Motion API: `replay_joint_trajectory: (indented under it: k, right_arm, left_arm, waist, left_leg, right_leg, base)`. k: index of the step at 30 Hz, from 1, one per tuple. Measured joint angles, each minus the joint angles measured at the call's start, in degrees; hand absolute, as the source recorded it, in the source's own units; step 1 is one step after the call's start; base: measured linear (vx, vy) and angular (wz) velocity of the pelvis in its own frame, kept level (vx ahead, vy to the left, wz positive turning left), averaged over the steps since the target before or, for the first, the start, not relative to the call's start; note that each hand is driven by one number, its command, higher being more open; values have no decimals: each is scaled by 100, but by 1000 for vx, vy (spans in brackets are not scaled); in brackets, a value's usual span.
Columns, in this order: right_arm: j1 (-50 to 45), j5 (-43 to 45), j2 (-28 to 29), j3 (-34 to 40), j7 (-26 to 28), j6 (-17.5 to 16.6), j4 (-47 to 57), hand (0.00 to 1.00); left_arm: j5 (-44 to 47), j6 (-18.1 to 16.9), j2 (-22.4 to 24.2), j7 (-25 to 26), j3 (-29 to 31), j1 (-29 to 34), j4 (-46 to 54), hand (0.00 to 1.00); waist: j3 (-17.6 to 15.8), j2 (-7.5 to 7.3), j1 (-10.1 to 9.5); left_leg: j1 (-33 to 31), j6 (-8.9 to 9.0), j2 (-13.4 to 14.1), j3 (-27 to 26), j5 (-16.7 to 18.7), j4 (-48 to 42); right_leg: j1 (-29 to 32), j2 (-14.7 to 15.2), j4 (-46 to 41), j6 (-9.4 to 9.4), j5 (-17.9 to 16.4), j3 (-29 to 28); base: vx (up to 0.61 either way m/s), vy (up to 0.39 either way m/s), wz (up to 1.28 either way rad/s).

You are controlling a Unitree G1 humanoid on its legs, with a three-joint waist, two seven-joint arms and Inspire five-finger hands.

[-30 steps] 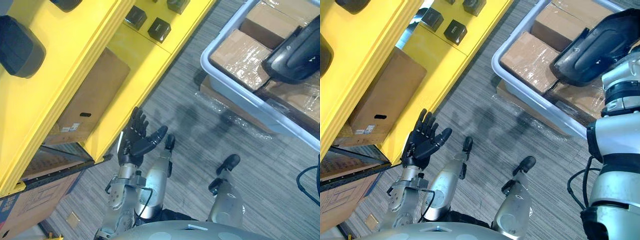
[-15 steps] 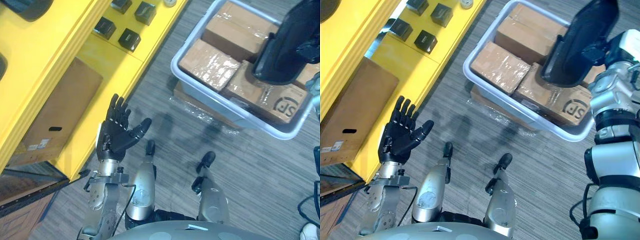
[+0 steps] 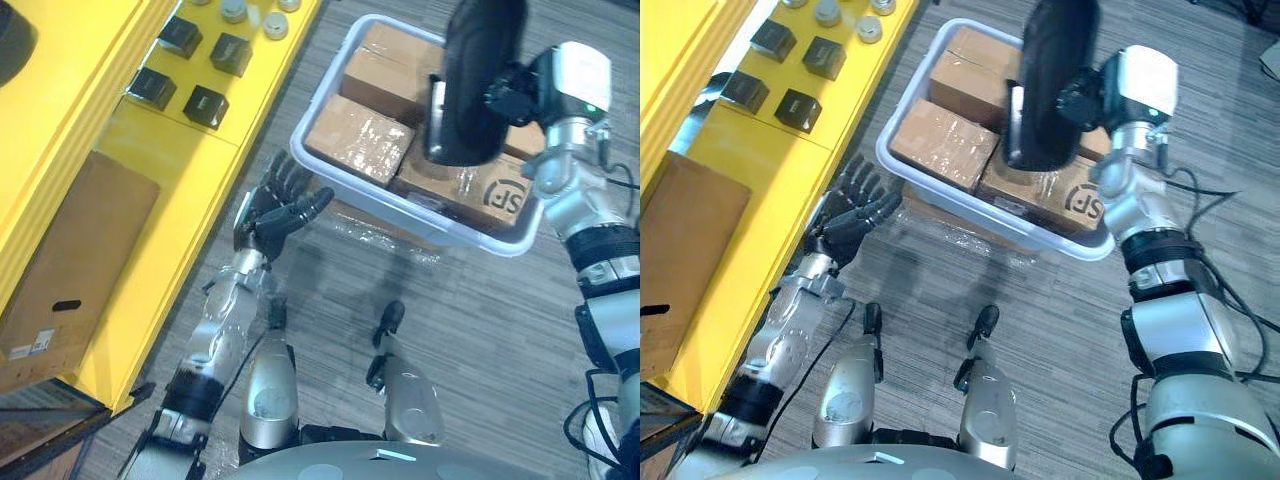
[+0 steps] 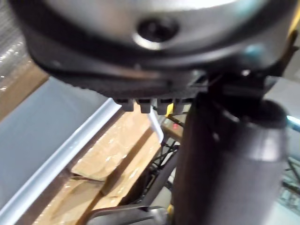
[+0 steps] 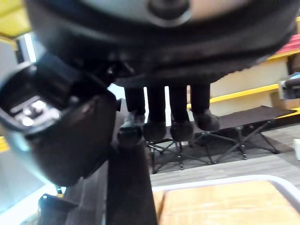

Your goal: Walk over and take three plastic housings, then place them on the shelf

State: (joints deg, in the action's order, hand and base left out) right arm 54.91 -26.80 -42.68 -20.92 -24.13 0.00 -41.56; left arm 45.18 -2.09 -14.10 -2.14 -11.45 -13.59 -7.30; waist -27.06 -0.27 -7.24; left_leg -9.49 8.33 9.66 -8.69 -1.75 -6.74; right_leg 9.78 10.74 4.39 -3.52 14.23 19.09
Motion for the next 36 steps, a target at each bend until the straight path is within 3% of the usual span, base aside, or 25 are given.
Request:
replay_joint_trajectory:
  k: [3, 5, 8, 11, 14, 21, 22, 28, 36]
  right_arm:
    - [-13, -232, 90, 1, -3, -122, 760, 0]
    - [-293, -408, 256, 155, -39, -270, 1339, 0]
    - [-840, -658, 660, 240, -96, -520, 1789, 0]
    - [-1300, -782, 958, 240, -94, -785, 2071, 0]
    - [-1741, -787, 1259, 249, -87, -939, 2228, 0]
    - [-2177, -773, 1645, 439, 70, -951, 2346, 0]
    - [-2295, -773, 1670, 442, 149, -957, 2488, 0]
    - [-2607, -647, 1853, 348, 473, -1067, 2678, 0]
    - [-3069, -413, 2169, 318, 579, -1157, 2683, 0]
  left_arm:
    - [244, 416, -124, -66, 29, -289, -217, 100]
    - [535, 657, -261, -117, 55, -536, -222, 100]
    - [907, 767, -362, -152, 67, -804, -302, 100]
    - [1415, 883, -368, -270, 53, -1036, -522, 100]
    - [1849, 980, -206, -357, -54, -1092, -697, 100]
    - [2221, 971, 101, -196, -441, -1090, -1041, 100]
    - [2221, 971, 141, -102, -511, -1089, -1100, 0]
    - [2224, 851, 324, 83, -680, -1057, -1553, 0]
    - [2224, 693, 333, 54, -700, -924, -1737, 0]
  waist:
    - [2, -49, 133]
    - [61, -209, 181]
    - [230, -489, 235]
    - [370, -675, 293]
    - [536, -697, 350]
    - [834, -691, 436]
    - [888, -689, 436]
    - [1378, -686, 471]
    - [1581, -742, 471]
  left_leg:
    - [6, 2, 6, -54, 14, -2]
    - [76, 1, 16, -155, 48, -14]
    - [205, -18, 18, -295, 183, -103]
    - [318, -34, 35, -438, 378, -318]
    - [498, -25, 64, -525, 506, -430]
    - [930, 9, 118, -648, 577, -373]
    - [1043, 23, 138, -670, 585, -333]
    - [1249, 44, 145, -749, 592, -176]
    - [1414, 39, 97, -820, 595, -87]
  right_leg:
    - [31, -12, 2, 0, 35, -61]
    - [25, -23, 2, -10, 63, -131]
    - [-33, -18, 2, -18, 70, -224]
    - [-132, -7, 5, -11, 64, -227]
    - [-294, -17, 7, 29, 26, -210]
    - [-629, -71, 14, 90, -140, -183]
    - [-708, -94, 15, 96, -167, -183]
    - [-807, -116, 44, 52, -171, -186]
    - [-894, -78, 47, 12, -143, -195]
  base:
    - [15, 14, -11]
    - [27, 22, -17]
    - [37, 31, -25]
    - [26, 45, -28]
    - [30, 39, -21]
    - [11, 6, -9]
    - [26, -6, -7]
    - [45, 10, -5]
    - [9, 8, -3]
